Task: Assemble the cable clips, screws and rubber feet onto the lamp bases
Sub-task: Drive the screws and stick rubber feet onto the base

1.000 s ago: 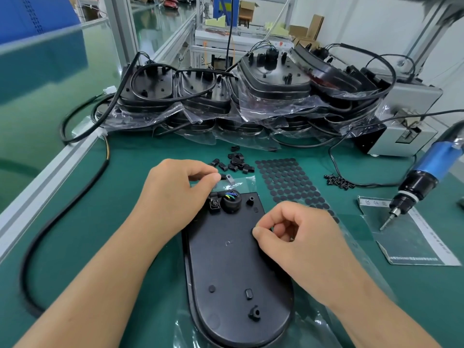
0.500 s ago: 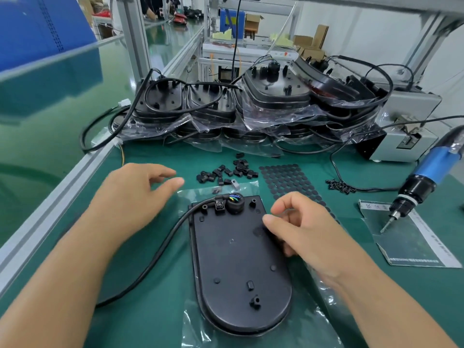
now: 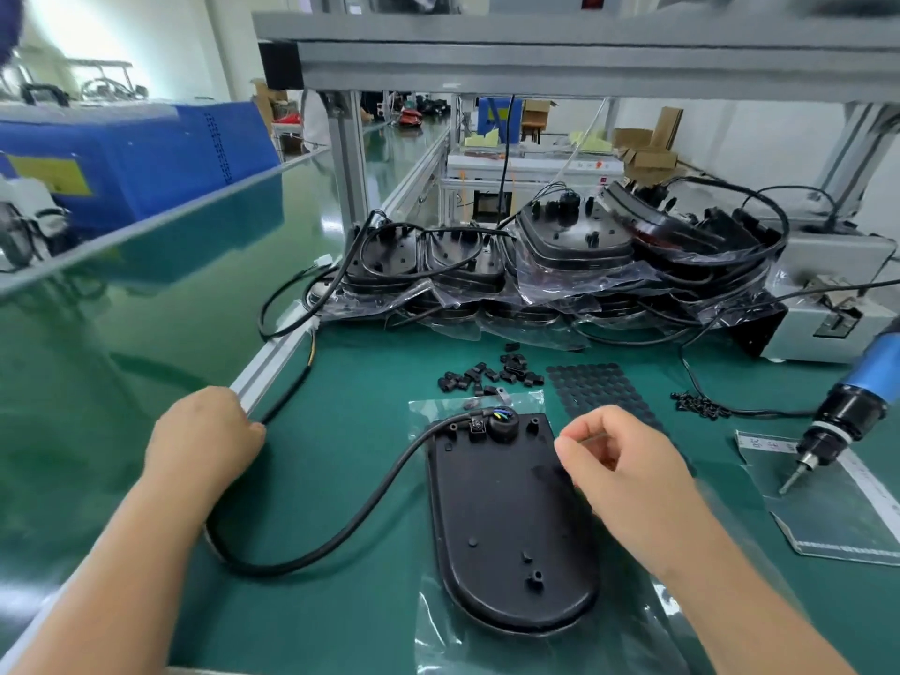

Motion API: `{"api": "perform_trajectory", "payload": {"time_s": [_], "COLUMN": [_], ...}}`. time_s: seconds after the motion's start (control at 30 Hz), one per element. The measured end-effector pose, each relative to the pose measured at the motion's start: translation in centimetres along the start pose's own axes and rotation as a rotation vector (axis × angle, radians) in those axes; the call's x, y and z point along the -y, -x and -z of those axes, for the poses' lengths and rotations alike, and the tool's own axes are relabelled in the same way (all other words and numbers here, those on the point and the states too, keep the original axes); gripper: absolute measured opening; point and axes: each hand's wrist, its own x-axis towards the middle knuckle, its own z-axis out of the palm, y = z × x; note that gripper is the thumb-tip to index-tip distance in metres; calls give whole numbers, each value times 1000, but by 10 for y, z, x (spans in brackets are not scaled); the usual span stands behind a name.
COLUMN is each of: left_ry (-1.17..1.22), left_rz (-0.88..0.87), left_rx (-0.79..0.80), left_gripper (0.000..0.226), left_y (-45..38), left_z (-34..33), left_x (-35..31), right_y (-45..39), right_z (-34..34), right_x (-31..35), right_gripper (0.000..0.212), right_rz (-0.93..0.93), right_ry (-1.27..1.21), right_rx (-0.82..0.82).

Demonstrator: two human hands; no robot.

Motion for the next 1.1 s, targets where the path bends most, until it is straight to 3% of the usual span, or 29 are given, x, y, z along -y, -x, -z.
{"api": "perform_trajectory", "payload": {"time_s": [0.1,0.23,0.33,0.5,0.7,0.77,0.83,0.97,1.1], "left_ry": [357,935,1036,1130,1290,1456,1574,1628,1412], "left_rz": [-40,-208,-326,-193,-135,-83,-60,-20,124], "left_rx": [25,273,385,510,518,519,465,257,-117], "left_gripper": [21,12,12,8,4,17,27,21,35], "left_y": [8,38,64,97,104,100,95,82,60], "left_z": [4,19,20,-3,-10,-7,-4,7,17], "left_x": [-2,-17,-46,-79,-83,-76,-66,-45,-13], "right_y": [5,8,8,12,13,11,6,-10,-30], "right_z": [4,5,5,3,-4,-6,-14,-57,-117], "right_x": [-5,-10,-8,-6,10,21,35,60,77], "right_gripper": [5,38,48,57,39,25,19,21,24], "right_rz": [7,-104,-147,-151,-177,-146,-93,-1,58], "right_ry": [196,317,268,247,-83,-230,-306,-371,-456], "right_rx": [-8,164,193,169,184,154,116,160,294]}}
